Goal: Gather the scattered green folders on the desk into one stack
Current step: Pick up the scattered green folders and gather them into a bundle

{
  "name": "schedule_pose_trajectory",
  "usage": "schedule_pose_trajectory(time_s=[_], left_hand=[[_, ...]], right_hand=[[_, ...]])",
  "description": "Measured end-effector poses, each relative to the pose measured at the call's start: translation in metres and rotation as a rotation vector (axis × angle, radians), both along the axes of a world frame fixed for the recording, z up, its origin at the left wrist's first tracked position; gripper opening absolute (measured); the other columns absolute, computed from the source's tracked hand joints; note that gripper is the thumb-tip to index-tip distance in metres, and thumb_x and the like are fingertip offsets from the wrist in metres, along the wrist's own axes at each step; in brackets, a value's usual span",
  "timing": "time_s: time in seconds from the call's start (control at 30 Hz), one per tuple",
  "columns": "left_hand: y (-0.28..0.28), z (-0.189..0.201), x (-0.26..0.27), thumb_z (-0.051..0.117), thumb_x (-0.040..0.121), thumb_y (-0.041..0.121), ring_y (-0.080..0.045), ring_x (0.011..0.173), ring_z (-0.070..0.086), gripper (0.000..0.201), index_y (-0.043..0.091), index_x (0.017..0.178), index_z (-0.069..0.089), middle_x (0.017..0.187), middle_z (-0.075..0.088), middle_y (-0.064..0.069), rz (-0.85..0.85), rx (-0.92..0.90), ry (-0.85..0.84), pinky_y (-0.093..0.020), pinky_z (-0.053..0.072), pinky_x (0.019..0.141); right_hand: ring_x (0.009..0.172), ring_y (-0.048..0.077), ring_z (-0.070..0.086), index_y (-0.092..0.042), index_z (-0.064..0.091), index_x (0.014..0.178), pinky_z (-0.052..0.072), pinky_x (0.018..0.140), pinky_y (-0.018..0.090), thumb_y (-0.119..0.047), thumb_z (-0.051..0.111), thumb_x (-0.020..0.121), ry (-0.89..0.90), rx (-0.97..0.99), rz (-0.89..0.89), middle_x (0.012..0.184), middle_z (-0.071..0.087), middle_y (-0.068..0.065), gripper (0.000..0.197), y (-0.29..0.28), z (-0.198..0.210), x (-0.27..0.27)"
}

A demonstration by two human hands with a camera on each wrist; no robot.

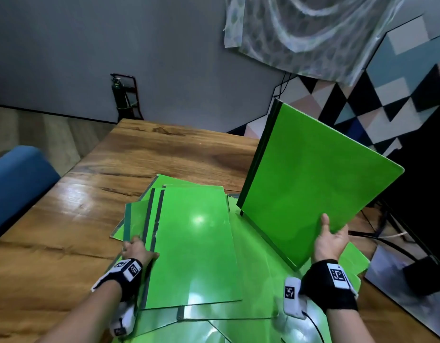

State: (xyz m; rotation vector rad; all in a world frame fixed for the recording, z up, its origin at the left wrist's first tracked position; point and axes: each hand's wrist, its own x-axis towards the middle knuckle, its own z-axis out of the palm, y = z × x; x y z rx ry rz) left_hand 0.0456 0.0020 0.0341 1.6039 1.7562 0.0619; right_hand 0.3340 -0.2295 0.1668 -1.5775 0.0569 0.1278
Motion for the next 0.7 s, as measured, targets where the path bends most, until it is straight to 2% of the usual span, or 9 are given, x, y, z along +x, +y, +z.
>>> schedule_pose_trajectory(time_s=[0.1, 0.17, 0.23, 0.33, 0.4, 0.43, 0.5, 0.57, 0.7], left_hand=[[0.004, -0.003, 0.015, 0.080, 0.065, 0.015, -0.041, 0.119, 0.049, 0.078, -0.001, 0.128, 0.037, 0.132, 0.044, -0.025, 0.073, -0.057, -0.080, -0.048, 0.046, 0.098], [0.002, -0.003, 0.024, 0.082, 0.064, 0.017, -0.036, 0.096, 0.061, 0.072, -0.006, 0.120, 0.042, 0.110, 0.059, -0.023, 0.103, -0.136, -0.139, -0.041, 0.054, 0.082], [-0.003, -0.001, 0.035, 0.080, 0.067, 0.017, -0.025, 0.066, 0.058, 0.047, -0.004, 0.099, 0.051, 0.077, 0.059, -0.014, 0.112, -0.202, -0.225, -0.033, 0.051, 0.064], [-0.013, 0.000, 0.053, 0.074, 0.073, 0.015, -0.018, 0.050, 0.045, 0.025, 0.000, 0.078, 0.055, 0.062, 0.052, -0.008, 0.123, -0.287, -0.349, -0.036, 0.053, 0.069], [-0.021, 0.003, 0.066, 0.071, 0.077, 0.016, -0.022, 0.064, 0.055, 0.038, -0.005, 0.104, 0.055, 0.086, 0.061, -0.017, 0.160, -0.326, -0.508, -0.045, 0.052, 0.083], [-0.024, 0.005, 0.072, 0.071, 0.078, 0.020, -0.029, 0.084, 0.060, 0.058, -0.006, 0.123, 0.045, 0.111, 0.060, -0.022, 0.210, -0.346, -0.600, -0.047, 0.049, 0.089], [-0.031, 0.011, 0.084, 0.073, 0.076, 0.024, -0.039, 0.125, 0.045, 0.087, -0.001, 0.142, 0.022, 0.143, 0.038, -0.025, 0.292, -0.331, -0.694, -0.052, 0.037, 0.105], [-0.035, 0.014, 0.094, 0.072, 0.077, 0.016, -0.039, 0.137, 0.031, 0.091, 0.000, 0.145, 0.013, 0.151, 0.026, -0.024, 0.308, -0.298, -0.697, -0.050, 0.028, 0.112], [-0.029, 0.029, 0.098, 0.062, 0.081, 0.000, -0.036, 0.137, 0.032, 0.076, 0.001, 0.145, 0.020, 0.151, 0.027, -0.022, 0.285, -0.179, -0.770, -0.046, 0.025, 0.114]], right_hand=[[0.144, 0.028, 0.013, -0.007, 0.016, 0.147, 0.014, 0.116, 0.040, -0.029, 0.056, 0.088, 0.004, -0.009, 0.011, 0.156, 0.017, 0.013, 0.075, 0.000, -0.002, -0.002], [0.144, 0.028, 0.014, -0.007, 0.018, 0.146, 0.014, 0.117, 0.040, -0.029, 0.055, 0.088, -0.005, -0.012, 0.013, 0.156, 0.018, 0.013, 0.073, 0.000, -0.003, -0.003], [0.144, 0.027, 0.015, -0.006, 0.019, 0.146, 0.014, 0.117, 0.040, -0.028, 0.055, 0.088, -0.014, -0.013, 0.011, 0.155, 0.019, 0.013, 0.072, -0.001, -0.003, -0.003], [0.144, 0.027, 0.016, -0.004, 0.019, 0.146, 0.014, 0.117, 0.039, -0.026, 0.055, 0.089, -0.025, -0.017, 0.012, 0.155, 0.020, 0.014, 0.071, -0.002, -0.004, -0.004], [0.144, 0.028, 0.014, -0.003, 0.017, 0.146, 0.014, 0.117, 0.038, -0.025, 0.055, 0.089, -0.021, -0.021, 0.012, 0.155, 0.018, 0.015, 0.072, -0.001, -0.004, -0.006], [0.144, 0.028, 0.014, -0.003, 0.017, 0.146, 0.014, 0.117, 0.038, -0.025, 0.055, 0.089, -0.020, -0.024, 0.012, 0.155, 0.018, 0.015, 0.072, 0.000, -0.004, -0.007], [0.144, 0.028, 0.015, -0.003, 0.018, 0.146, 0.014, 0.117, 0.038, -0.026, 0.055, 0.089, -0.027, -0.034, 0.017, 0.155, 0.019, 0.016, 0.071, 0.002, -0.006, -0.009], [0.143, 0.029, 0.019, -0.002, 0.023, 0.144, 0.016, 0.116, 0.039, -0.025, 0.055, 0.089, -0.040, -0.041, 0.023, 0.153, 0.024, 0.017, 0.068, 0.002, -0.006, -0.010], [0.138, 0.028, 0.030, -0.004, 0.033, 0.140, 0.022, 0.113, 0.036, -0.021, 0.053, 0.090, -0.067, -0.026, 0.028, 0.147, 0.037, 0.015, 0.057, -0.002, -0.003, -0.011]])
